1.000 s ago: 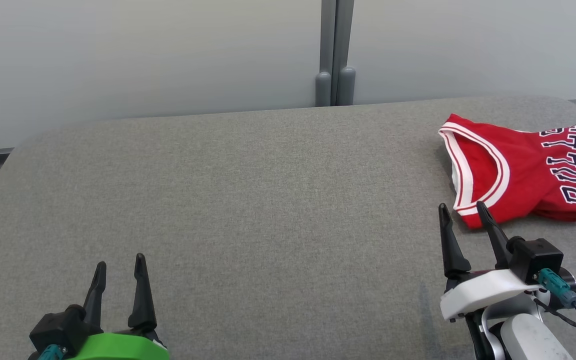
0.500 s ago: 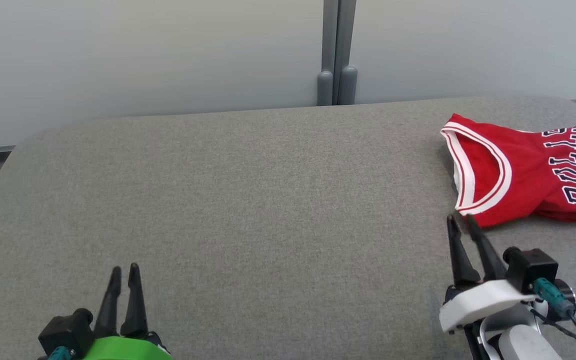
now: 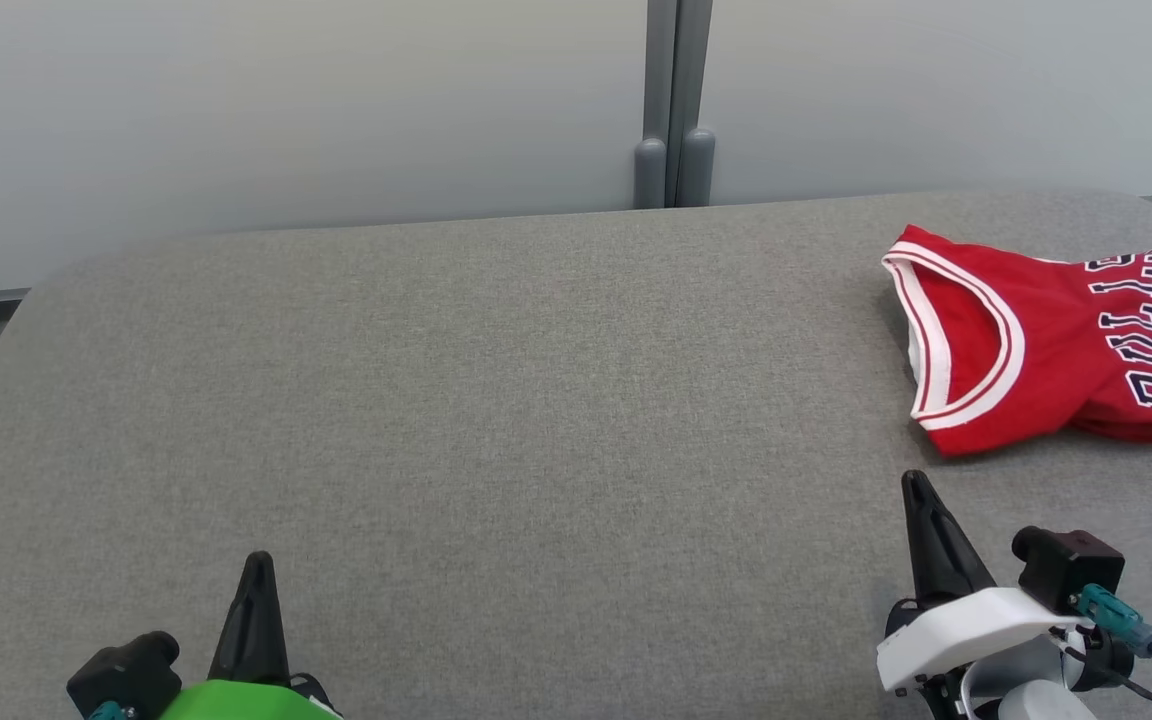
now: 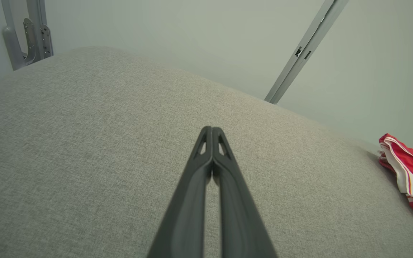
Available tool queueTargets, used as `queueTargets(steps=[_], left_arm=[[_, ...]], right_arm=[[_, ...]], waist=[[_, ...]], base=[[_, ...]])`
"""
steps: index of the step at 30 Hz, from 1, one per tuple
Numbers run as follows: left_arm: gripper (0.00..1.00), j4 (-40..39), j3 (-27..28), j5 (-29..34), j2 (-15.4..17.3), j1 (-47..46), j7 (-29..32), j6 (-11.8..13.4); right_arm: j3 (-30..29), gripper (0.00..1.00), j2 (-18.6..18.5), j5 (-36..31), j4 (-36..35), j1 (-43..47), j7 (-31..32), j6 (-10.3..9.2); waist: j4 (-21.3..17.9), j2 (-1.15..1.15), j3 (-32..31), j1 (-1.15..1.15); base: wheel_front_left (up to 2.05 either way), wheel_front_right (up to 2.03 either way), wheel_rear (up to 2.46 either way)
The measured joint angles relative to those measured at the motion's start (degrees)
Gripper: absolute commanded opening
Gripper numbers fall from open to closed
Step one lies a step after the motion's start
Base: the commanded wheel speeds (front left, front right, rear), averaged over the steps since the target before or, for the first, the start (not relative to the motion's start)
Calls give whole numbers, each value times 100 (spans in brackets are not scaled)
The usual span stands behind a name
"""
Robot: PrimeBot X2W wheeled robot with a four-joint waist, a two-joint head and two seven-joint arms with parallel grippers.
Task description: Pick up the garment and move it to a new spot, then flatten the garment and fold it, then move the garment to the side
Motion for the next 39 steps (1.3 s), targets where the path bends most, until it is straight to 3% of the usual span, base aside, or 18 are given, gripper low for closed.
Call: queueTargets(steps=[39], left_arm=[[0, 311, 431, -2535, -5, -236, 716, -459]], right_arm=[[-755, 0, 38, 3133, 119, -169, 712, 425]], waist=[[19, 0, 71, 0]], base=[[0, 0, 0]])
